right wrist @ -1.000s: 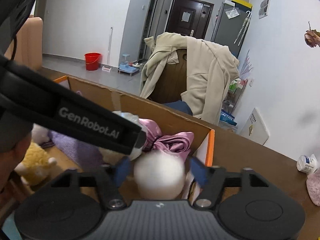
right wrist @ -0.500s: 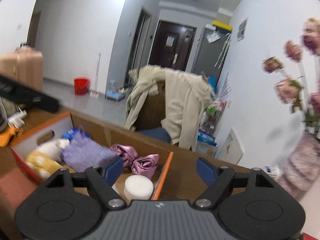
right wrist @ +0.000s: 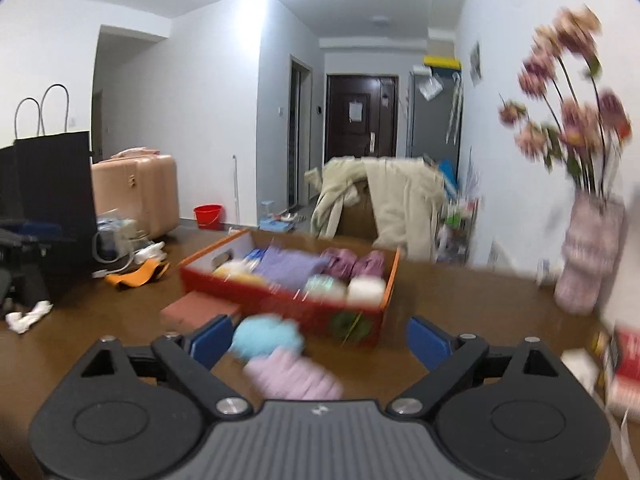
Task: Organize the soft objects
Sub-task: 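Withdraw both grippers from the box toward the pink sponge block, then grasp the pink rectangular sponge block with both grippers and lift it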
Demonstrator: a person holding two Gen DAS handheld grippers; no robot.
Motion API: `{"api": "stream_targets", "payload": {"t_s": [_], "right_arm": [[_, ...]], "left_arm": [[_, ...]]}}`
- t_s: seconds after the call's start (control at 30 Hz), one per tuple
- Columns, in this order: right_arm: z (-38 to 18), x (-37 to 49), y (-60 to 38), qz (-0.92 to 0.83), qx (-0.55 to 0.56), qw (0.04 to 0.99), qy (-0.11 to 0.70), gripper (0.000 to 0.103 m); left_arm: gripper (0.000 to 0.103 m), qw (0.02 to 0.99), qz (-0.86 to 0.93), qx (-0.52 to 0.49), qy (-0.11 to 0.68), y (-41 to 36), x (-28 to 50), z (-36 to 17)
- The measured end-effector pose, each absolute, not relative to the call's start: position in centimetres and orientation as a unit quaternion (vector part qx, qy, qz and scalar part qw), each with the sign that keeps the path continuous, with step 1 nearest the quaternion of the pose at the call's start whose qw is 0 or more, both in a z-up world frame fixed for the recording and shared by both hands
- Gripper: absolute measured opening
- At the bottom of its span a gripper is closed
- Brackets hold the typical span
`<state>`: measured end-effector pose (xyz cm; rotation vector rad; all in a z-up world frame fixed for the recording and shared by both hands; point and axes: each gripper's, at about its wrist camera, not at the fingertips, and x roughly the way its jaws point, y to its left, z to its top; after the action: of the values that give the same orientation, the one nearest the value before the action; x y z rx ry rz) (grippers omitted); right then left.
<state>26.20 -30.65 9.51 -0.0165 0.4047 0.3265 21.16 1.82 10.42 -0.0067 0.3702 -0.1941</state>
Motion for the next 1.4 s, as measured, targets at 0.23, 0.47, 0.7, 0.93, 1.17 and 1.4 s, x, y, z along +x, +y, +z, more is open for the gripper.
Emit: {"api": "stream_targets", "payload": {"t_s": [0.23,0.47,0.7,0.93,1.17,1.4], "right_arm": [[5.2,21.2,-28.9,0.195,0.057,0.946,0.254,0.094],[5.4,22.0,-26.8,0.213,0.058,0.942,0.253,0.088],[4.1,27.9,-23.8,0.238,0.099,0.921,0.293,0.07],[2.7,37.0,-20.0,0.253,0.127,0.908,0.309,0.059],[-0.7,45.4,-17.4,0.227,0.178,0.897,0.335,0.036],[-2.2,45.4,-17.1,0.235,0.186,0.897,0.324,0.024]], "left_arm": [[0.103,0.972,-0.08,-0.041,0.215,3.4,18.1,6.4],[0.103,0.972,-0.07,-0.072,0.21,4.6,19.9,6.3],[0.1,0.958,-0.083,-0.095,0.259,5.3,28.0,4.5],[0.077,0.946,-0.08,-0.085,0.303,5.3,37.3,2.4],[0.042,0.92,-0.105,-0.188,0.327,7.6,42.2,-1.0],[0.032,0.919,-0.121,-0.201,0.317,7.8,41.7,-1.4]]}}
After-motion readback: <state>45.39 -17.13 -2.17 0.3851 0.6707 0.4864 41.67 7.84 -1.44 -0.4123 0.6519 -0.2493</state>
